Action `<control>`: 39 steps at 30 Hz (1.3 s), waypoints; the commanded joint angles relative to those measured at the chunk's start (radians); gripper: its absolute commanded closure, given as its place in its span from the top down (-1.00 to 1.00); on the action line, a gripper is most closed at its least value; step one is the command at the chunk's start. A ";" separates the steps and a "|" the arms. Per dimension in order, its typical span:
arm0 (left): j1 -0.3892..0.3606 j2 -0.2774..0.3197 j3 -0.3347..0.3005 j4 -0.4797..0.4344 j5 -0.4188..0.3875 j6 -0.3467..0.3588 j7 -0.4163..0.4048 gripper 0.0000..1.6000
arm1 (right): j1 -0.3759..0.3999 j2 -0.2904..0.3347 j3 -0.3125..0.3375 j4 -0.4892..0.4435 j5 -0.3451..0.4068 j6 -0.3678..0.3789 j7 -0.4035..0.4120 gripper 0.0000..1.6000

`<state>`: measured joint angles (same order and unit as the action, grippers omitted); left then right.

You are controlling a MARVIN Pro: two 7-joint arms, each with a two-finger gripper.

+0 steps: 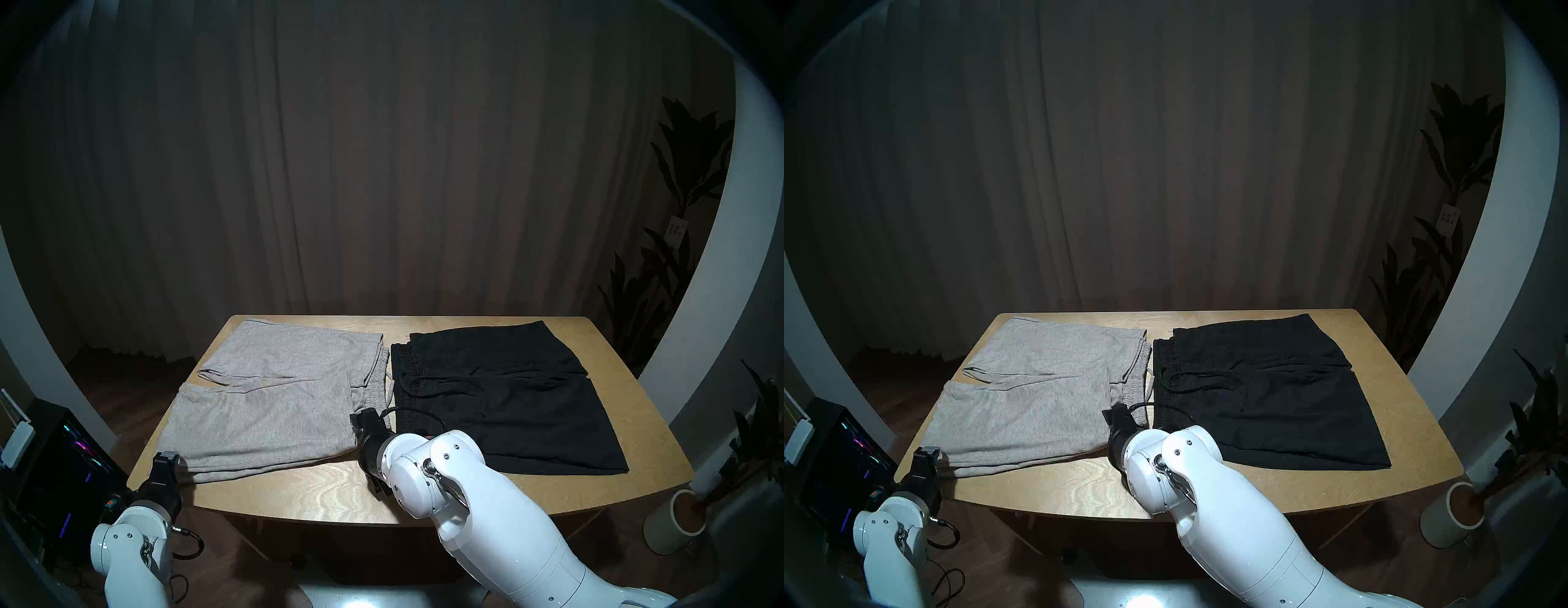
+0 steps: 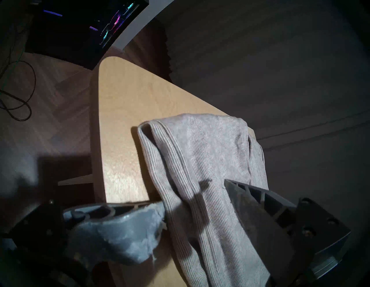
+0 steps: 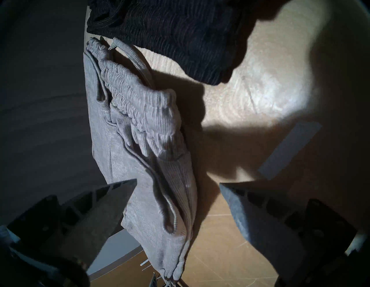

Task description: Fold pants twice and stack them

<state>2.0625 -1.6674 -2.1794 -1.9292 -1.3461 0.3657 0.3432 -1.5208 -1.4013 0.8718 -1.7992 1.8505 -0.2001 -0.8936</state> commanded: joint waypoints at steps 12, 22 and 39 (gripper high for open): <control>-0.083 0.029 0.040 0.129 -0.001 0.002 -0.056 1.00 | 0.012 -0.021 -0.022 0.072 -0.006 -0.007 0.025 1.00; -0.076 0.028 0.040 0.131 -0.015 0.008 -0.092 0.70 | 0.003 -0.005 -0.022 0.040 -0.010 -0.015 0.027 0.96; -0.004 0.005 0.052 0.009 -0.041 0.056 -0.095 1.00 | 0.004 0.022 -0.013 0.003 0.008 -0.019 0.011 1.00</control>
<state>2.0701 -1.6541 -2.1929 -1.9111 -1.3823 0.3818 0.2349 -1.5088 -1.3890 0.8556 -1.7960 1.8555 -0.2197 -0.8733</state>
